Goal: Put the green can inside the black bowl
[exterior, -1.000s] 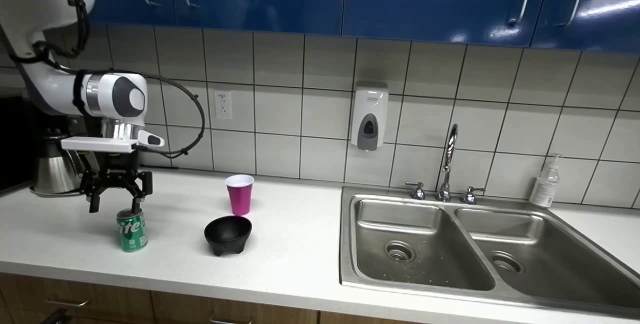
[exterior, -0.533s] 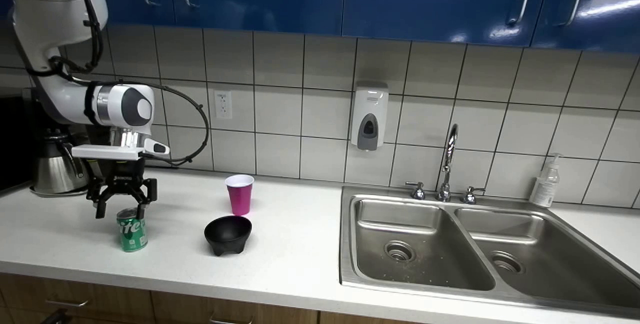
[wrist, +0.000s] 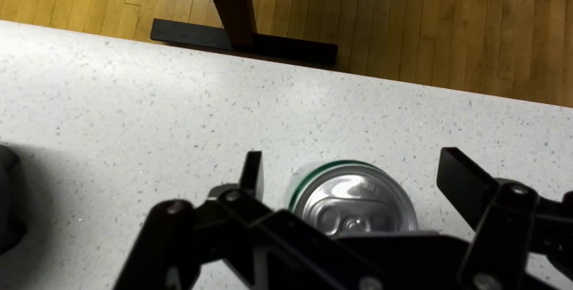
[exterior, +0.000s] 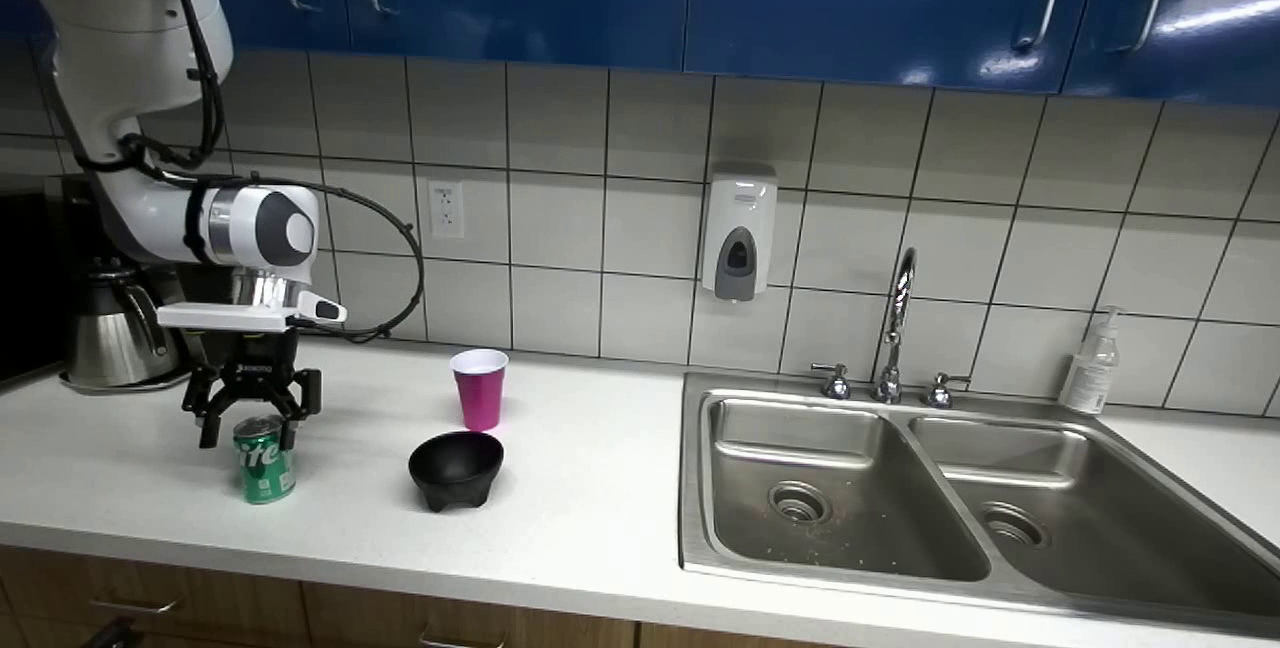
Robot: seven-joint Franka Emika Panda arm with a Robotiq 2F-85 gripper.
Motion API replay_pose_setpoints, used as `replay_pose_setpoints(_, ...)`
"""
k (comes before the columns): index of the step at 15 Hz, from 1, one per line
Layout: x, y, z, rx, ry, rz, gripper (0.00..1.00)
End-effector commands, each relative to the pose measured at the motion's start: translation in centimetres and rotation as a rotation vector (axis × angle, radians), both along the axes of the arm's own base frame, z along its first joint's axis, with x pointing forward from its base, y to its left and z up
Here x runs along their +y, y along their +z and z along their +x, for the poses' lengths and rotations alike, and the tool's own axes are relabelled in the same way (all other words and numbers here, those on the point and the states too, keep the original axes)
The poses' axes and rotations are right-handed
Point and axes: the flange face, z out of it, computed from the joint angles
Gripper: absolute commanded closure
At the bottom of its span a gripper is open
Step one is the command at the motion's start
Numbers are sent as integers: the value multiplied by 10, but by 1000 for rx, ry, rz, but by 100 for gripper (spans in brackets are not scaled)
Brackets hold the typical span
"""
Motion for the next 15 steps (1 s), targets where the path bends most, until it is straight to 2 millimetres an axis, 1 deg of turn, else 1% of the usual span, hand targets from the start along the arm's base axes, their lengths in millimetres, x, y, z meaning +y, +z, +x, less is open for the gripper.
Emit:
replay_pose_setpoints(1,-2,-4,8,23,-11,-30,0)
replay_pose_setpoints(10,-1,-15,14,29,-12,-26,0)
replay_pose_setpoints(11,0,-16,14,30,-9,-24,5)
replay_pose_setpoints(12,0,-17,15,29,-11,-20,26)
replay_pose_setpoints(14,0,-18,15,31,-10,-19,31)
replay_pose_setpoints(15,1,-19,15,32,-9,-17,38)
